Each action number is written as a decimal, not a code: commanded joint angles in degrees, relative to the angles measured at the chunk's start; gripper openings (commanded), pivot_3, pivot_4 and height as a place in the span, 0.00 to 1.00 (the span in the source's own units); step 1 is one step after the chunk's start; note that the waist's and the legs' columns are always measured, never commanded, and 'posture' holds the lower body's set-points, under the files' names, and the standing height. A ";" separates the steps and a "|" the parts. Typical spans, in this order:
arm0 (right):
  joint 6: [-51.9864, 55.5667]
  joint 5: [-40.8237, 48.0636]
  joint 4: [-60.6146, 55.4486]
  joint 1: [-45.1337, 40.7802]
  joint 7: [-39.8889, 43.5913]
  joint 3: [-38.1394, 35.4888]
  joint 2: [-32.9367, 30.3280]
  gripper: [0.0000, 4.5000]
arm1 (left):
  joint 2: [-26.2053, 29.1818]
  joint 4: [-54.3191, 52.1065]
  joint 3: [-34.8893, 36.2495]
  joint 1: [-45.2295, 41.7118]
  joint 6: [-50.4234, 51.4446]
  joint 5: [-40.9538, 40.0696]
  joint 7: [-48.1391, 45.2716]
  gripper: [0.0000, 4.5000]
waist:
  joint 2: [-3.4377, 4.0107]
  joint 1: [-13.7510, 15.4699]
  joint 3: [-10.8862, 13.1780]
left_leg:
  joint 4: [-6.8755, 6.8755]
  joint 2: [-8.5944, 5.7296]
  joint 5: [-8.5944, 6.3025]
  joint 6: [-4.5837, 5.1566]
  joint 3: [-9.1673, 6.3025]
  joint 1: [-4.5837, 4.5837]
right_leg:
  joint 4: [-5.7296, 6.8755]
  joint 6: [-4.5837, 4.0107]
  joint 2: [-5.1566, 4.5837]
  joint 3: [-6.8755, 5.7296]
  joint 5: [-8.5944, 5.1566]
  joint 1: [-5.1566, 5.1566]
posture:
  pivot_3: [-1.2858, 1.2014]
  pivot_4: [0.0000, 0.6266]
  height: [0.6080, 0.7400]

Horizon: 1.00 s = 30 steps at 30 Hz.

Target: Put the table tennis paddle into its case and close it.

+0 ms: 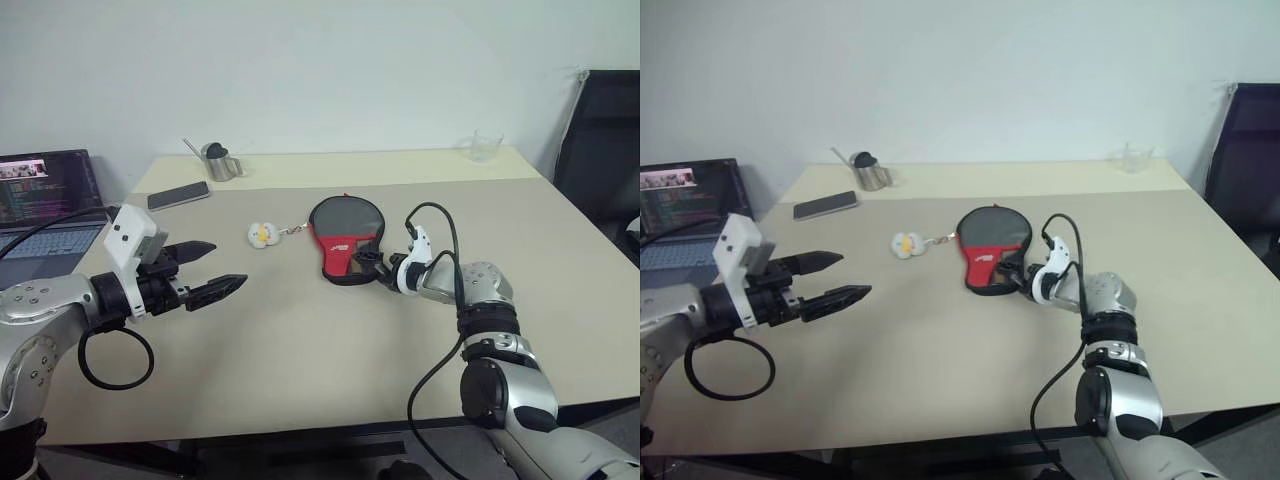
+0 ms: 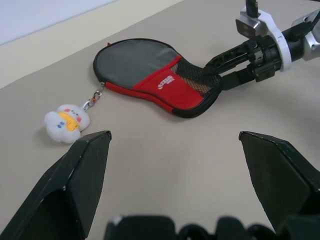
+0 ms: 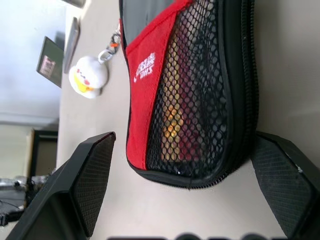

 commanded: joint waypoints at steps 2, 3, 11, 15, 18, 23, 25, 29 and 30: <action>-2.54 0.13 1.88 -1.26 0.95 1.38 1.34 1.00 | 1.23 -1.95 0.85 -0.79 -0.26 -1.08 0.46 0.99 | 0.00 -0.08 0.00 | -0.01 0.01 -0.09 0.16 0.01 0.12 | 0.01 -0.03 0.03 0.02 0.02 0.09 | 0.52 0.24 1.00; -3.19 0.06 2.36 -1.40 1.00 1.46 1.43 1.00 | 1.25 -2.02 0.82 -0.76 -0.24 -1.13 0.58 0.99 | 0.00 -0.08 0.00 | -0.02 0.04 -0.10 0.18 0.01 0.19 | 0.01 -0.06 0.06 0.03 0.04 0.15 | 0.52 0.24 1.00; -7.96 -1.02 6.43 -2.45 0.92 1.90 2.03 1.00 | 1.11 -2.33 0.26 -0.80 -0.34 -1.07 1.29 0.99 | 0.01 -0.11 0.01 | -0.10 0.26 -0.12 0.21 -0.01 0.85 | -0.08 -0.18 0.38 0.04 0.09 0.82 | 0.52 0.24 1.00; -8.73 -1.22 7.34 -2.47 0.95 2.22 2.17 0.86 | 1.12 -2.35 -0.28 -1.13 -0.34 -1.03 1.77 1.00 | 0.01 -0.12 0.01 | -0.09 0.32 -0.12 0.20 -0.01 0.93 | -0.09 -0.22 0.44 0.03 0.12 0.89 | 0.52 0.24 1.00; -9.14 -1.19 7.75 -2.48 0.85 2.35 2.17 0.63 | 1.13 -2.55 -0.54 -1.36 -0.21 -1.17 1.94 1.00 | 0.02 -0.11 0.02 | -0.10 0.36 -0.12 0.20 -0.02 0.91 | -0.09 -0.24 0.46 0.03 0.12 0.87 | 0.52 0.24 1.00; -9.71 -1.33 8.31 -2.49 0.40 2.62 2.16 0.22 | 1.23 -2.56 -0.88 -1.59 -0.23 -1.17 2.08 1.00 | 0.04 -0.06 0.04 | -0.15 0.42 -0.12 0.19 -0.04 0.75 | -0.24 -0.26 0.47 -0.01 0.11 0.79 | 0.52 0.24 1.00; -9.81 -1.39 8.33 -2.43 0.32 2.70 2.06 0.07 | 1.21 -2.58 -1.09 -1.76 -0.22 -1.21 2.24 1.00 | 0.03 -0.03 0.03 | -0.16 0.42 -0.14 0.16 -0.05 0.74 | -0.30 -0.26 0.47 -0.01 0.11 0.79 | 0.52 0.24 1.00; -9.52 -1.48 8.06 -2.20 0.24 2.90 1.69 0.00 | 1.06 -2.61 -1.57 -1.94 -0.27 -1.12 2.59 1.00 | 0.03 0.11 0.04 | -0.16 0.42 -0.15 0.15 -0.07 0.75 | -0.31 -0.26 0.46 -0.03 0.11 0.82 | 0.52 0.24 1.00; -9.15 -1.54 7.77 -2.04 0.28 3.06 1.52 0.00 | 1.02 -2.61 -1.70 -1.98 -0.29 -1.08 2.63 1.00 | 0.04 0.12 0.04 | -0.16 0.42 -0.15 0.15 -0.08 0.75 | -0.31 -0.26 0.47 -0.04 0.11 0.82 | 0.52 0.24 1.00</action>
